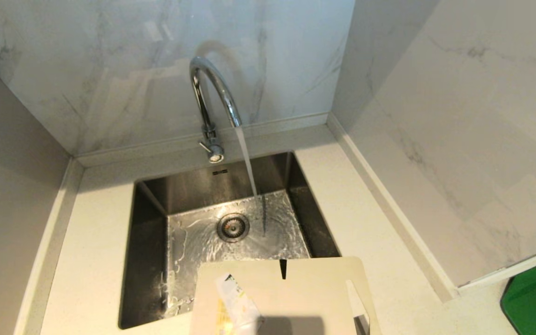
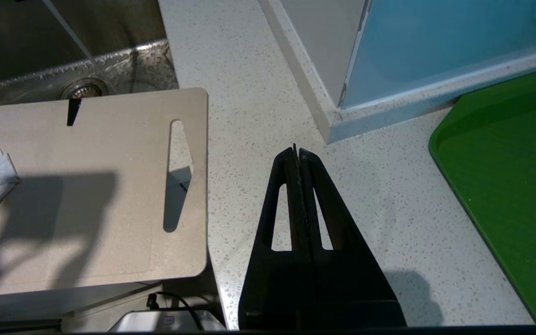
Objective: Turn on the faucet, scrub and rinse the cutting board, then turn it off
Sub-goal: Pick up the cutting board
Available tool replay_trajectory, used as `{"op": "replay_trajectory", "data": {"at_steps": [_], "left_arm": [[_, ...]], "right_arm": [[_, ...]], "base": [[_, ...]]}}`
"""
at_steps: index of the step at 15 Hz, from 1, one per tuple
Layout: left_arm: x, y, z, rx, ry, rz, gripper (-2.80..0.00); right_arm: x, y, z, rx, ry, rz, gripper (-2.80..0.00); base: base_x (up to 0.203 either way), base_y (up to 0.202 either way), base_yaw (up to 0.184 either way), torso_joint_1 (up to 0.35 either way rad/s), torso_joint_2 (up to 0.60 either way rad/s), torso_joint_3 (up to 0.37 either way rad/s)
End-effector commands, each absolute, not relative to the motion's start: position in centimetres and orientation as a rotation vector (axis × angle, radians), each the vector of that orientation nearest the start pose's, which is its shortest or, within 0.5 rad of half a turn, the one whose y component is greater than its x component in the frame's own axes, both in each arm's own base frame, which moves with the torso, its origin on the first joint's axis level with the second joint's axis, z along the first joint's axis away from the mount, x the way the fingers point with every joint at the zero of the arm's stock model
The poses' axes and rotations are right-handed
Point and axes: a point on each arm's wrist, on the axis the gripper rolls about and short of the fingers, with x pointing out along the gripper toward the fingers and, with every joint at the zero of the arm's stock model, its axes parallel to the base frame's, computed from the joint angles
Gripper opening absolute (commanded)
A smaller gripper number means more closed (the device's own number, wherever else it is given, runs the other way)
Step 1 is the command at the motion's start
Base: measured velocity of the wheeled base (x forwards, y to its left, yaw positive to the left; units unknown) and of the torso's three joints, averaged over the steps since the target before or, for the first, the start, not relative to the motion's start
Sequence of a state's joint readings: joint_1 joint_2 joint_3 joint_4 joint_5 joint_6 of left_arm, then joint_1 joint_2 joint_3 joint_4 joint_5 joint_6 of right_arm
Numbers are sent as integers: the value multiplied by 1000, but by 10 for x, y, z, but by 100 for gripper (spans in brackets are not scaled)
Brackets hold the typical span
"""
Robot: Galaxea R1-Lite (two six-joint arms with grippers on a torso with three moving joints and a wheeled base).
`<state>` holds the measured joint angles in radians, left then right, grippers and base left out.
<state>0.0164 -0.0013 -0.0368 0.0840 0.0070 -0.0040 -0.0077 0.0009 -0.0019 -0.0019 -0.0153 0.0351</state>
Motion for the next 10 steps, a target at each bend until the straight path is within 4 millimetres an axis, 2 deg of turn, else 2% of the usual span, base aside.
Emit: {"op": "replay_trajectory", "data": {"at_steps": [1, 10], "left_arm": [[-26, 0, 77, -5, 44, 25, -280], [-26, 0, 77, -5, 44, 25, -280]], "right_arm": [[-23, 0, 76, 35, 0, -21, -280], [-24, 0, 76, 44, 59, -23, -280]], "base": [[0, 0, 0, 0, 0, 0], [0, 0, 0, 0, 0, 0]]}}
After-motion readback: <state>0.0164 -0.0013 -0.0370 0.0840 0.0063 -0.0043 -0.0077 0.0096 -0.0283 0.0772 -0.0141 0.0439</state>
